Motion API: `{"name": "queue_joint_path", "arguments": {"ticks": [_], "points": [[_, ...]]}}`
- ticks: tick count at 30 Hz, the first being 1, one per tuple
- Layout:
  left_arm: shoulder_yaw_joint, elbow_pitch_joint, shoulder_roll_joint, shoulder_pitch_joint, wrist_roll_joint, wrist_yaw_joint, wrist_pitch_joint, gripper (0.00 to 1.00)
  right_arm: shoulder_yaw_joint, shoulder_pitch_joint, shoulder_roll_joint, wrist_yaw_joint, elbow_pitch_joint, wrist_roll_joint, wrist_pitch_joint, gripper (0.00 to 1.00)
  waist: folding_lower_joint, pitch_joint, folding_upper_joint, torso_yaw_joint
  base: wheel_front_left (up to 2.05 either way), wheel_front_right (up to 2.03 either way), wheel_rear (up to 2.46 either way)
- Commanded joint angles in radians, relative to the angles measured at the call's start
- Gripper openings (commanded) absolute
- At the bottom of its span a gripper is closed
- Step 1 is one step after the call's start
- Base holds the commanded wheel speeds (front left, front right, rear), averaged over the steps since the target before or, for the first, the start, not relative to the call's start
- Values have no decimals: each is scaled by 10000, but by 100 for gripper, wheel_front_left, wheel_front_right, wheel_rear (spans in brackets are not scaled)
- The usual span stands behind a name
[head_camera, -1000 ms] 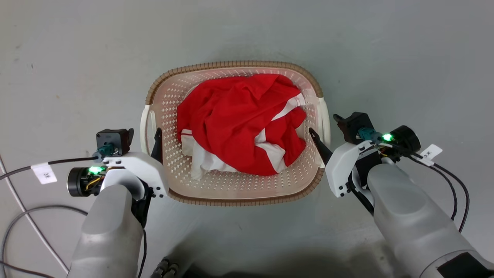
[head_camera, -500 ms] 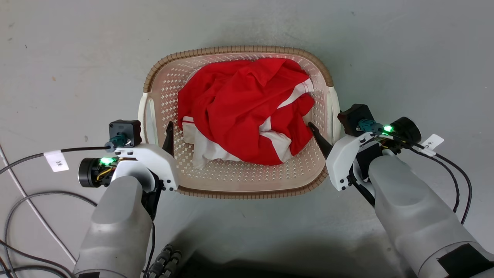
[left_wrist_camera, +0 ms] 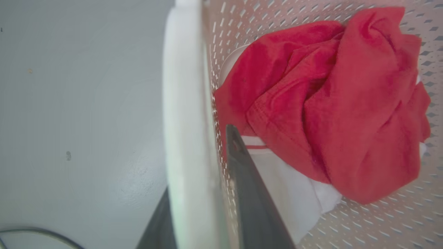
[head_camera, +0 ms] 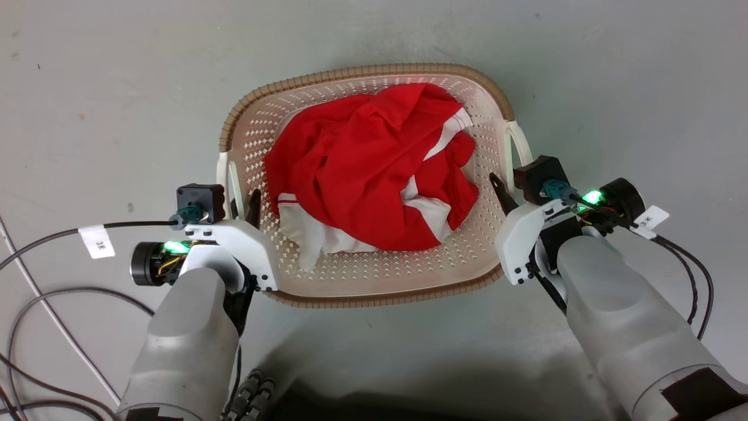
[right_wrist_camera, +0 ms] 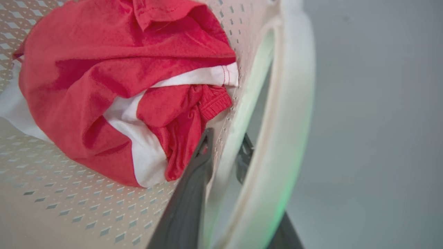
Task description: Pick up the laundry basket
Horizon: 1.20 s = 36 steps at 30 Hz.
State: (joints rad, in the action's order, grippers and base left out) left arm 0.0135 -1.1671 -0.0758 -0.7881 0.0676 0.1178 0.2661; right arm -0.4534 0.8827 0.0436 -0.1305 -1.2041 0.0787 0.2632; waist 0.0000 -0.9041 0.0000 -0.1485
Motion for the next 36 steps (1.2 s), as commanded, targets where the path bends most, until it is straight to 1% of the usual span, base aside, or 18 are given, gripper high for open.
{"name": "queue_joint_path", "arguments": {"ticks": [1,9,20,31,36], "points": [[-71,-17,-45,-97,-21,-1,-27,0,-54,33,114,-18,-57,-189,27,0,0,144,0,1,0,0,0],[-235,-186,-50,344,88,50,-26,0,-345,-381,91,-18,-229,0,3,0,0,1080,0,78,0,0,0],[-472,-538,-102,1116,184,93,-24,0,-1339,-1306,85,-24,-78,898,-498,0,0,2842,0,445,0,0,0],[-1088,-979,-206,1620,125,119,-31,0,-2412,-2118,83,-30,-274,1842,-1438,0,0,4736,0,935,0,0,0],[-1535,-1088,-225,1634,249,113,-360,0,-2879,-2281,83,-56,-302,2299,-1984,0,0,5459,0,1166,0,0,0]]}}
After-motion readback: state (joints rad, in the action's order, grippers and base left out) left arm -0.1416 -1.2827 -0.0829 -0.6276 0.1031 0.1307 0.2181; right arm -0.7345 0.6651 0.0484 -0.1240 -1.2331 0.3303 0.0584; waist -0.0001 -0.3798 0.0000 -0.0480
